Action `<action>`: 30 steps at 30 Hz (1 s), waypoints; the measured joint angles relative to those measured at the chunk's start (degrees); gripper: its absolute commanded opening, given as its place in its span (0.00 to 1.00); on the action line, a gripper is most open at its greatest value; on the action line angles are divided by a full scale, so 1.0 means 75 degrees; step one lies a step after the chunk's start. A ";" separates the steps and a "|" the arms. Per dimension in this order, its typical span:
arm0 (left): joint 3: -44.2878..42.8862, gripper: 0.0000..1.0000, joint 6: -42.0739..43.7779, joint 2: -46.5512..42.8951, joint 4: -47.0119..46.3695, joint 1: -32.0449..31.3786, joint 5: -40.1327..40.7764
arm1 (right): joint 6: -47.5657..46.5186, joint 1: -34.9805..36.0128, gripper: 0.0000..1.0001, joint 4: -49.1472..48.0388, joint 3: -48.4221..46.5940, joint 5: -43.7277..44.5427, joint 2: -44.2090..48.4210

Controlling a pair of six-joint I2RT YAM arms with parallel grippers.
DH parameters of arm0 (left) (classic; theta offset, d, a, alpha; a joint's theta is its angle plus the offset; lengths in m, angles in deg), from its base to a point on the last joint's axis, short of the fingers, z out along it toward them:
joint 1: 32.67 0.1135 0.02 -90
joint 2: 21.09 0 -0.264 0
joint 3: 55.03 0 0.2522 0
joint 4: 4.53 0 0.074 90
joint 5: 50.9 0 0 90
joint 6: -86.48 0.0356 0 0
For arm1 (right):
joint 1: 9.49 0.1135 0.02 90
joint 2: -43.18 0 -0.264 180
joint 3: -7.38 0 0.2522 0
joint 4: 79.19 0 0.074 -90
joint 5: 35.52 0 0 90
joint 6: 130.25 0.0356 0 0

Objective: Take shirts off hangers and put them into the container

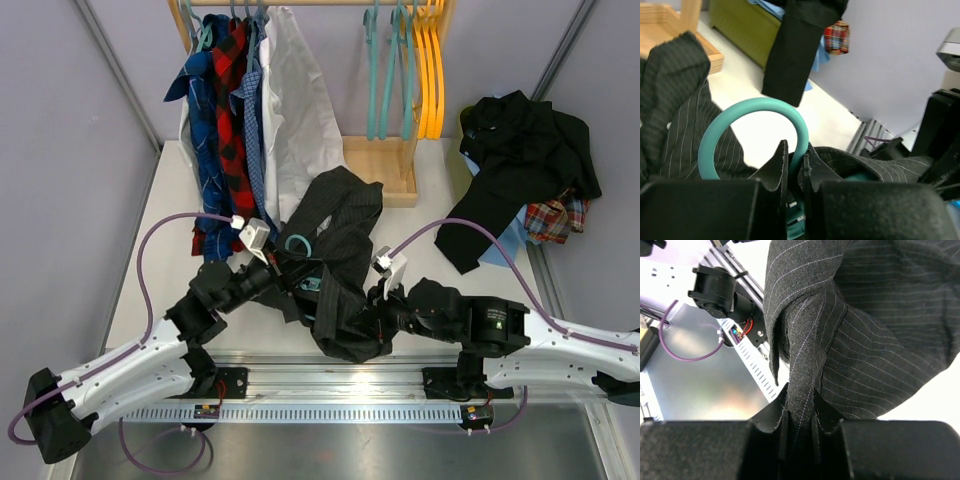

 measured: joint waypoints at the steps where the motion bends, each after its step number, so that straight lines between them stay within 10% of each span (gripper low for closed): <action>1: -0.0035 0.00 -0.0003 -0.0003 0.0000 -0.0029 -0.0020 | 0.0015 0.0009 0.00 0.0017 0.0012 0.0000 0.0079; 5: -0.0265 0.00 0.0003 0.0035 0.0146 -0.0073 -0.0006 | 0.0041 0.0035 0.40 0.0029 0.0026 0.0058 0.0207; 8: -0.0629 0.00 0.0137 0.0198 0.0731 -0.0038 0.0332 | 0.0041 0.0044 0.51 -0.0055 0.0023 0.0201 0.0262; 18: -0.3133 0.00 0.1358 0.1317 0.2600 -0.0041 0.1606 | 0.0058 0.0050 0.59 -0.0178 0.0064 0.0286 0.0216; 21: -0.3692 0.00 0.1690 0.1355 0.2894 -0.0006 0.2002 | 0.0087 0.0050 0.52 -0.0172 0.0245 0.0391 0.0455; 25: -0.4170 0.00 0.1982 0.1309 0.3051 -0.0006 0.2232 | 0.0175 0.0050 0.00 -0.0181 0.0525 0.0525 0.0868; 30: -0.4100 0.00 0.1932 0.1134 0.3436 -0.0079 0.2168 | 0.0254 0.0052 0.00 -0.0114 0.0697 0.0828 0.1247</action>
